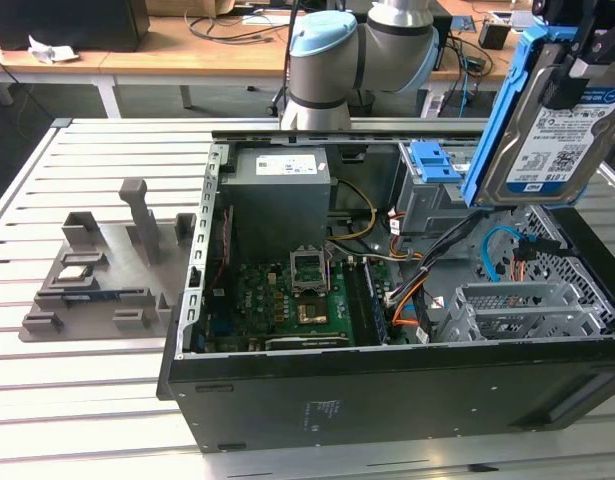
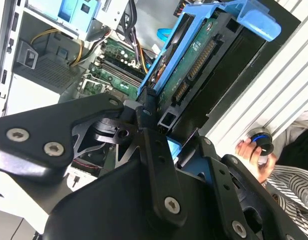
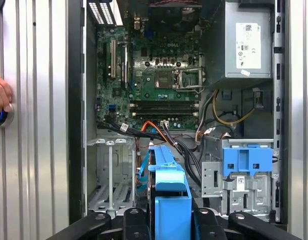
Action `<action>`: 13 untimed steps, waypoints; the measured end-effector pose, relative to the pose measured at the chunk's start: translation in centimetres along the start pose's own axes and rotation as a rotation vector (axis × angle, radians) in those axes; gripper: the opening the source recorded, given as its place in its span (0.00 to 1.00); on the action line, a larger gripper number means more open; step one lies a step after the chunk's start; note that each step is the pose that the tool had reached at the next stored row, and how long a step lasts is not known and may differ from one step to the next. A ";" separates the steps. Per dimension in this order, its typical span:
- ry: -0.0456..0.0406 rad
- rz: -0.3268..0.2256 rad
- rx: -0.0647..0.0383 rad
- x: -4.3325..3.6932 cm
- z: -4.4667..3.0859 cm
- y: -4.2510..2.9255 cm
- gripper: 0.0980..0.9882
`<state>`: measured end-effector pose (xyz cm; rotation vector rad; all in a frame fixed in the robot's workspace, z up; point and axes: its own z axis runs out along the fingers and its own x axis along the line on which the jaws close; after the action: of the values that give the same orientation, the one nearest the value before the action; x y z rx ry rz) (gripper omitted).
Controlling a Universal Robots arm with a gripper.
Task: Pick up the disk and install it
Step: 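Pick up the disk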
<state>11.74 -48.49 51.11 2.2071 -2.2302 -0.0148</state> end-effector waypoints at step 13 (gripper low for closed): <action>0.0021 0.000 0.000 1.82 0.00 -0.17 0.30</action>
<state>11.90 -50.31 51.11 2.2060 -2.2291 -0.0125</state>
